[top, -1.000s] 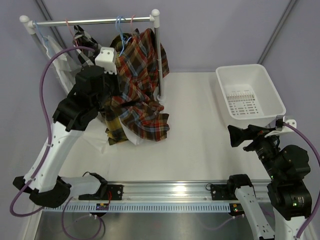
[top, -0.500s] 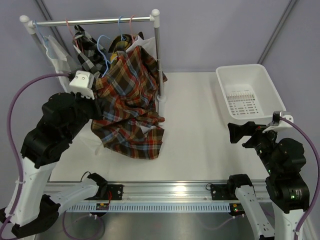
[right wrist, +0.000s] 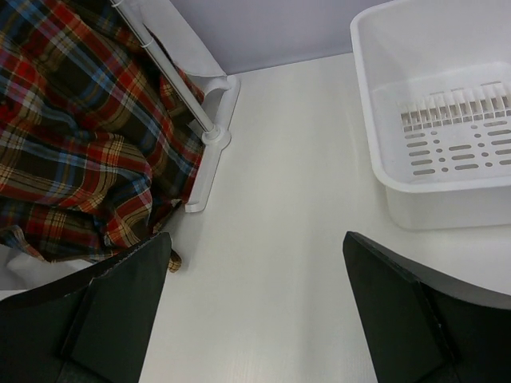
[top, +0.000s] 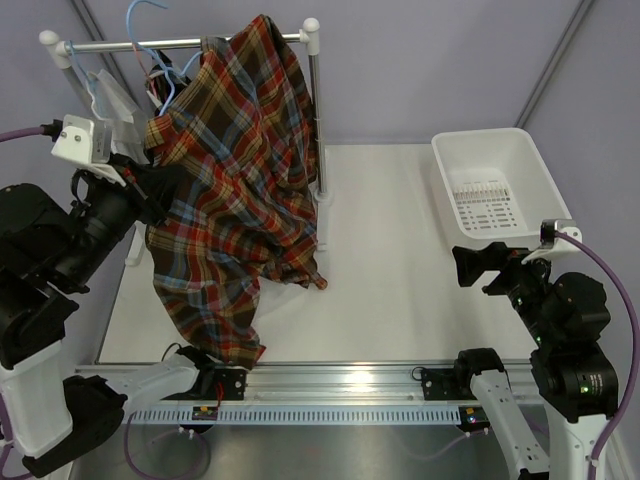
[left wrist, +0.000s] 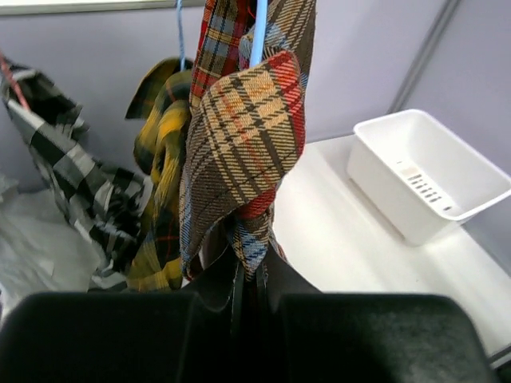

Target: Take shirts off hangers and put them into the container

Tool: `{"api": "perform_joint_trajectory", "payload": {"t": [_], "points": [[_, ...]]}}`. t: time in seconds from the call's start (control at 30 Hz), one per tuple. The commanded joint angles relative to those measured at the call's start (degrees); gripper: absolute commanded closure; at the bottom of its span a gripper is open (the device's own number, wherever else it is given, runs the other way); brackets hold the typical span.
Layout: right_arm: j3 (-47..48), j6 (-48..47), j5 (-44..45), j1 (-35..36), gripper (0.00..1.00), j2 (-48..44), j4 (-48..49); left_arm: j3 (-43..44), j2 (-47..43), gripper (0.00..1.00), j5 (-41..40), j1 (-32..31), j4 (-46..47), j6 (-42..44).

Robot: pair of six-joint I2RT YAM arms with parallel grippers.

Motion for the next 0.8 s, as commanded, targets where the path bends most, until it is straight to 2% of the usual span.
{"api": "perform_joint_trajectory", "payload": {"t": [0.0,0.13,0.33,0.47,0.5,0.6,0.77], "points": [[0.1,-1.4,-2.1,0.0,0.01,-0.6,0.0,5.9,1.1,1.00,7.2,-0.1,6.9,1.6],[-0.4,-2.1,-4.0,0.0,0.01,-1.4,1.1,6.6,1.2,1.00,15.3,-0.1,7.0,1.7],[-1.1,-1.6,-4.7,-0.1,0.01,-1.7,1.9,2.9,0.1,1.00,25.2,-0.1,7.4,1.6],[-0.1,0.0,-4.3,-0.1,0.00,0.3,1.3,-2.2,1.8,1.00,33.2,-0.1,7.4,1.3],[0.1,0.4,-4.2,0.0,0.01,0.9,1.2,-3.3,2.3,1.00,37.7,-0.1,7.8,1.3],[0.6,-0.3,-6.0,-0.1,0.01,1.8,1.8,-9.2,3.9,1.00,43.3,-0.3,11.7,0.7],[2.6,-2.9,-7.2,-0.1,0.01,2.8,4.0,-18.5,5.6,1.00,42.7,-2.8,21.0,-0.7]]}}
